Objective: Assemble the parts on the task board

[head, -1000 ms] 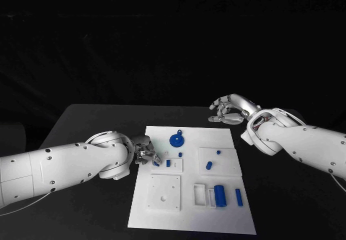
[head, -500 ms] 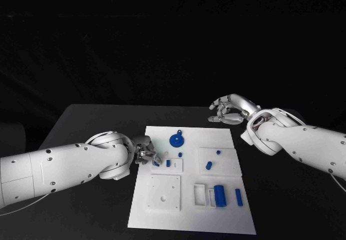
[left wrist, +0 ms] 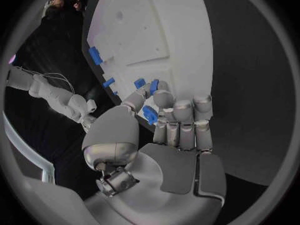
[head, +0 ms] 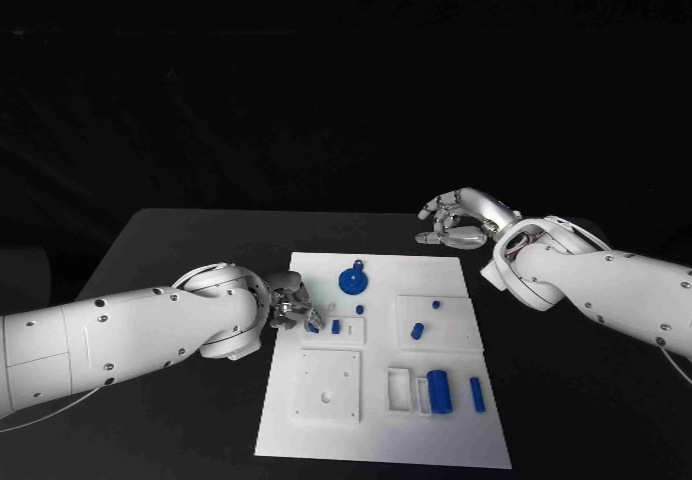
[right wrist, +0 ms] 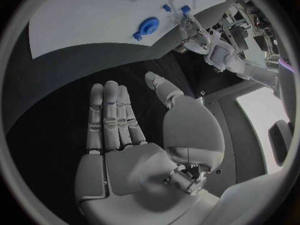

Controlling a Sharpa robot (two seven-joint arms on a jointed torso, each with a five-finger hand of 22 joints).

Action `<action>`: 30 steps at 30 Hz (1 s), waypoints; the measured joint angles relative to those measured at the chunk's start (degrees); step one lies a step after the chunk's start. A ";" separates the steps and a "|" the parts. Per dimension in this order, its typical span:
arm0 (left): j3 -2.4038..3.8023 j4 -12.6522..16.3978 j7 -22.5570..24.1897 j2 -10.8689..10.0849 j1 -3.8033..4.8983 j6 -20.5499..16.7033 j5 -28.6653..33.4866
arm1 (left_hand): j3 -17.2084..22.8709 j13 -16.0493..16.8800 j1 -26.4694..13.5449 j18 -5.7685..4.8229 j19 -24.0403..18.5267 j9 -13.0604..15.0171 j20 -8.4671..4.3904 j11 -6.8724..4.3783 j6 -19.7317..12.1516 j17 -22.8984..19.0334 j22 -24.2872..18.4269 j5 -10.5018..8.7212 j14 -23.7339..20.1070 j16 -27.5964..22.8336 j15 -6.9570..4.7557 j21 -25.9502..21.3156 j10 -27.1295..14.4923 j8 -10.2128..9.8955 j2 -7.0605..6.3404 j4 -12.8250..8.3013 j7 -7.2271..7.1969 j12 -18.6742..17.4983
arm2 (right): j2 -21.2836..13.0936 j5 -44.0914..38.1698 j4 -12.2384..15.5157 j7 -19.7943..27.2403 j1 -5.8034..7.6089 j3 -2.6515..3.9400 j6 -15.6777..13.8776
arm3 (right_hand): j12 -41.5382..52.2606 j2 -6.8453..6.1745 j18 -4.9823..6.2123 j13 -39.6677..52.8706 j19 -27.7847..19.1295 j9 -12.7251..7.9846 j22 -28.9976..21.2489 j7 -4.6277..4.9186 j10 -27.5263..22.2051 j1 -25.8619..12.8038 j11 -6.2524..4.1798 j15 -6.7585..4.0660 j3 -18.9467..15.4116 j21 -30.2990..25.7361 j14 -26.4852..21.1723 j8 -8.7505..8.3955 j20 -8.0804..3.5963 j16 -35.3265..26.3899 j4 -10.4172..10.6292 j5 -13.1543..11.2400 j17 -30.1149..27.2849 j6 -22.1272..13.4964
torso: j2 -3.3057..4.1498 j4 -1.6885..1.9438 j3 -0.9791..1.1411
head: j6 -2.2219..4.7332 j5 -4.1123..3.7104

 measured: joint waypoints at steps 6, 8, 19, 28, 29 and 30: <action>0.01 -0.04 0.01 0.01 -0.06 0.05 -0.19 | -0.01 0.06 -0.29 0.00 0.00 -0.02 0.00 -0.01 -0.07 0.00 -0.01 -1.12 -0.01 0.00 -0.01 0.00 -0.01 0.84 -0.29 0.01 -0.07 0.00 | -0.04 0.02 0.01 0.00 0.00 0.00 0.00 | 0.00 0.00 -0.02 -0.14 0.00 0.00 0.05 -0.01 0.00 0.00 0.00 0.00 0.15 0.00 0.00 0.00 0.00 0.00 0.15 0.23 0.00 0.01 | 0.00 -0.01 -0.01 | -0.08 -0.03; 0.01 -0.04 0.01 0.01 -0.08 0.07 -0.25 | -0.01 0.13 -0.28 0.00 0.00 -0.06 0.00 -0.02 -0.08 0.00 -0.01 -1.95 -0.01 0.00 -0.02 0.00 0.00 1.19 -0.32 0.34 -0.09 0.24 | -0.04 0.03 0.01 0.00 0.00 0.00 0.00 | 0.00 0.00 -0.02 -0.14 0.00 0.00 0.05 -0.01 0.00 0.00 0.00 0.00 -0.01 0.00 0.00 0.00 0.00 0.00 0.31 0.23 0.00 0.01 | 0.00 0.00 -0.01 | -0.12 -0.04; -0.04 -0.23 -0.11 0.02 -0.16 0.18 -0.50 | -0.15 0.12 0.06 0.06 0.00 -0.55 -0.01 -1.38 1.08 0.05 -0.01 -10.92 1.30 0.22 -1.57 0.00 1.36 3.73 -2.19 1.69 -1.44 0.27 | -0.05 0.05 0.00 0.00 0.00 0.00 0.00 | 0.22 0.00 -0.06 -0.25 0.00 0.04 0.09 0.00 0.00 0.00 0.00 0.00 0.00 0.00 0.00 0.00 0.00 0.00 0.31 0.45 0.00 0.00 | -0.01 0.00 -0.02 | -0.14 -0.07; -0.10 -0.44 -0.31 0.05 -0.25 0.35 -0.57 | -0.50 0.12 -0.81 0.94 0.00 -0.97 -0.01 -1.67 2.14 0.03 -0.02 -13.60 1.81 0.22 -2.91 0.00 1.65 4.47 -4.66 4.07 -2.67 0.27 | -0.02 0.07 -0.04 0.00 -0.02 0.00 0.00 | 0.22 0.00 -0.29 -0.32 0.00 0.04 0.09 0.07 0.00 0.00 0.00 0.00 0.00 0.00 0.00 0.00 0.00 -0.16 0.31 0.45 0.00 -0.27 | -0.01 0.03 -0.02 | -0.14 -0.07; -0.10 -0.47 -0.32 0.06 -0.26 0.38 -0.57 | -0.37 0.12 -0.89 0.94 0.00 -1.02 -0.01 -1.67 2.19 0.01 -0.02 -13.74 1.63 0.22 -3.09 0.00 1.65 4.46 -4.73 4.22 -2.73 0.27 | -0.02 0.07 -0.04 0.00 -0.03 0.00 0.00 | 0.22 0.00 -0.29 -0.32 0.00 0.03 0.09 0.07 0.00 0.00 0.00 0.00 0.00 0.00 0.00 0.00 0.00 -0.22 0.31 0.45 0.00 -0.27 | -0.01 0.03 -0.01 | -0.14 -0.07; -0.11 -0.50 -0.33 0.06 -0.27 0.40 -0.57 | -0.36 0.11 -0.99 0.94 0.00 -1.04 -0.01 -1.67 2.18 -0.01 -0.02 -13.74 1.63 0.22 -3.09 0.00 1.65 4.46 -4.83 4.23 -2.72 0.27 | -0.01 0.07 -0.04 0.00 -0.03 0.00 0.00 | 0.22 0.00 -0.30 -0.38 0.00 0.03 0.09 0.07 0.00 0.00 0.00 0.01 0.00 0.00 0.00 0.00 0.00 -0.23 0.31 0.45 0.00 -0.27 | -0.01 0.03 -0.01 | -0.13 -0.08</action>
